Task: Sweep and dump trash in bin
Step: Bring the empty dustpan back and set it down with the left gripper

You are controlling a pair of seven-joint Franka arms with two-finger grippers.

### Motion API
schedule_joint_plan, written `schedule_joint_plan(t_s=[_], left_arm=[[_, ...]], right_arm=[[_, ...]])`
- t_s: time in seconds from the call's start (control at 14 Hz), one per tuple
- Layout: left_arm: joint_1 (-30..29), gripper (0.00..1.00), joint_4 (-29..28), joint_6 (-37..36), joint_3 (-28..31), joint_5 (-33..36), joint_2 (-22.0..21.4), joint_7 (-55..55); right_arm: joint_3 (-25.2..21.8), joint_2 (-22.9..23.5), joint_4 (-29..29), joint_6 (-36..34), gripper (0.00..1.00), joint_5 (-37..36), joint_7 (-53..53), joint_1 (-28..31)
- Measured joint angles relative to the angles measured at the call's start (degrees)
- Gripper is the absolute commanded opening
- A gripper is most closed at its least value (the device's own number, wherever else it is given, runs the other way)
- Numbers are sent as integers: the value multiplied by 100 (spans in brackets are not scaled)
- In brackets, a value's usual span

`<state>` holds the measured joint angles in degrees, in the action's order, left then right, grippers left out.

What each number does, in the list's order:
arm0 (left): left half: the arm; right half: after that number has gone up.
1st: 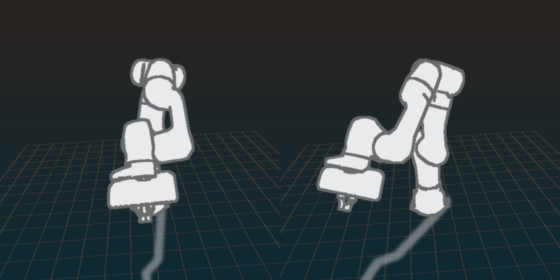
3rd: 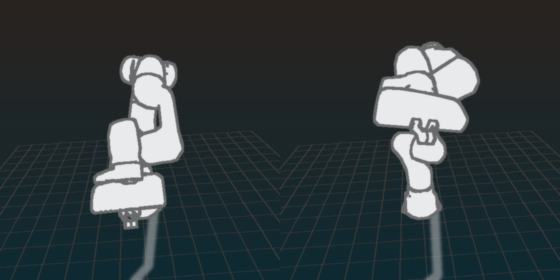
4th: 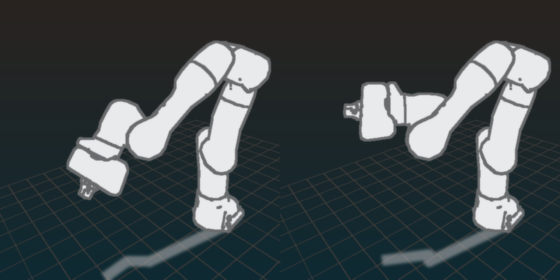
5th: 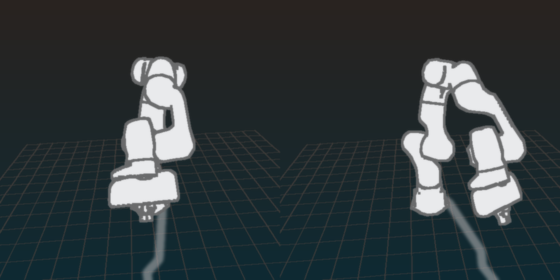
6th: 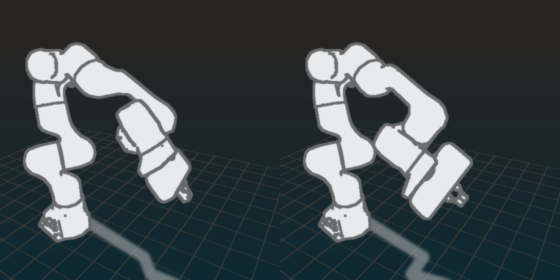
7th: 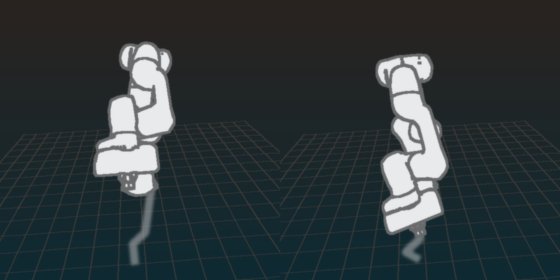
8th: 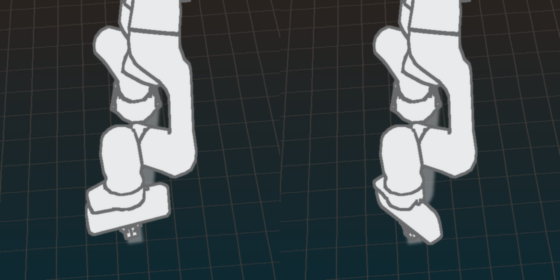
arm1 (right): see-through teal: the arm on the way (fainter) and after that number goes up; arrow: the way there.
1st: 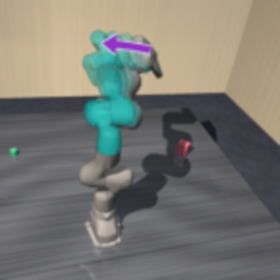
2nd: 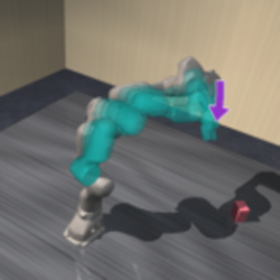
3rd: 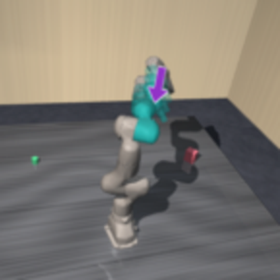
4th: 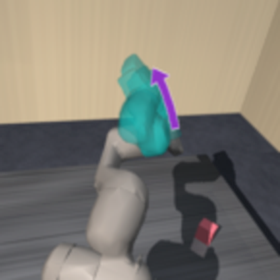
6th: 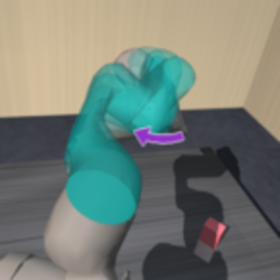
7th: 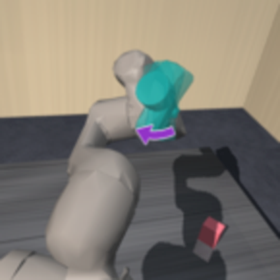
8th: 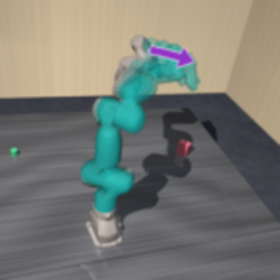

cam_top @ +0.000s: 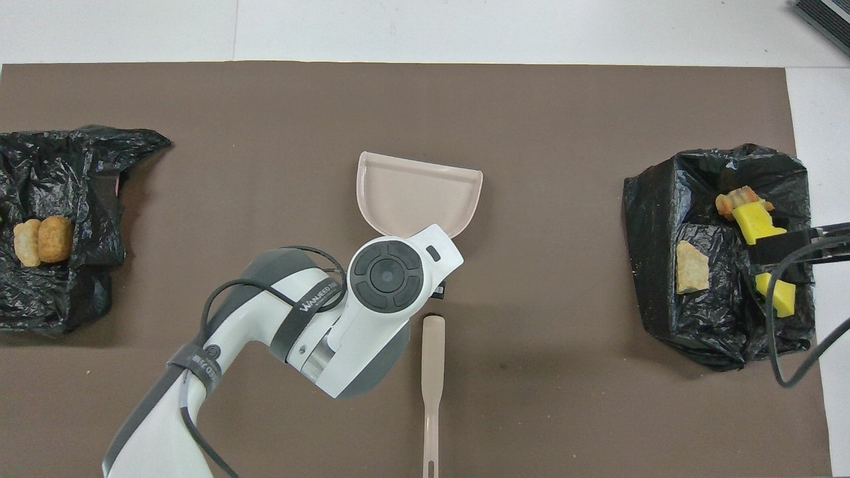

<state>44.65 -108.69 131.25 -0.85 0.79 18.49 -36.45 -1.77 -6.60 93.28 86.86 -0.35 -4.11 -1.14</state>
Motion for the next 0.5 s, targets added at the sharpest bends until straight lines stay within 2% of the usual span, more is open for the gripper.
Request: schedule_joint_plan(t_s=[0.28, 0.5], left_arm=[[-126, 100, 171, -41, 173, 0, -70, 6], [-578, 100, 215, -252, 213, 0, -355, 18]], right_arm=[[0, 0, 0, 0, 100, 0, 0, 0], [0, 0, 0, 0, 100, 0, 0, 0]])
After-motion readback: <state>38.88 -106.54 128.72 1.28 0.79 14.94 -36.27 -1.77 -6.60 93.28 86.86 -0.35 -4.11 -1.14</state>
